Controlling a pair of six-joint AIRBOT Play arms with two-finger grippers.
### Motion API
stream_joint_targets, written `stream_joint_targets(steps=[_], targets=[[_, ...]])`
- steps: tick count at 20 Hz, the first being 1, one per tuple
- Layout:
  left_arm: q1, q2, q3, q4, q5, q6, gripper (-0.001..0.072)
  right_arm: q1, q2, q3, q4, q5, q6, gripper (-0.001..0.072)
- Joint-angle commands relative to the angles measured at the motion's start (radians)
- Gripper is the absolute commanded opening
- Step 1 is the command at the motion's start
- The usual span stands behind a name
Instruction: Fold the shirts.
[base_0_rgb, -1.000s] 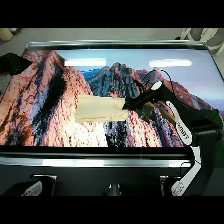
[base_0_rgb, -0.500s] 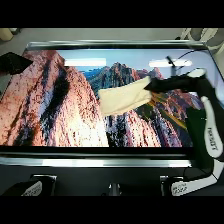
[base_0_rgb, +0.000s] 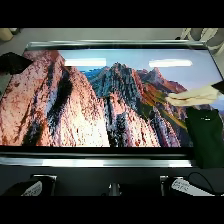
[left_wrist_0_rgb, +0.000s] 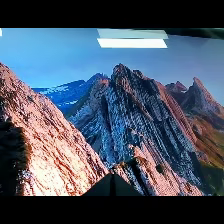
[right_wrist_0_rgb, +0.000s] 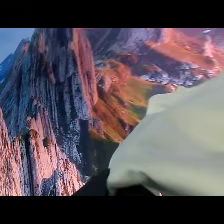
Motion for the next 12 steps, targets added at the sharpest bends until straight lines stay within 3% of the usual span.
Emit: stream_joint_targets(steps=[1, 7, 12], targets=[[0.001, 0.0, 0.0, 0.0, 0.005, 0.032, 0.002, -0.177, 0.058, 0.001, 0.012, 0.106, 0.013, 0.0019], [0.001, -0.001, 0.0, 0.0, 0.006, 0.058, 0.002, -0.361, 0.103, 0.001, -0.021, 0.197, -0.002, 0.002], [0.001, 0.0, 0.0, -0.001, 0.006, 0.058, 0.002, -0.387, 0.169, -0.055, -0.331, 0.248, -0.001, 0.0021]])
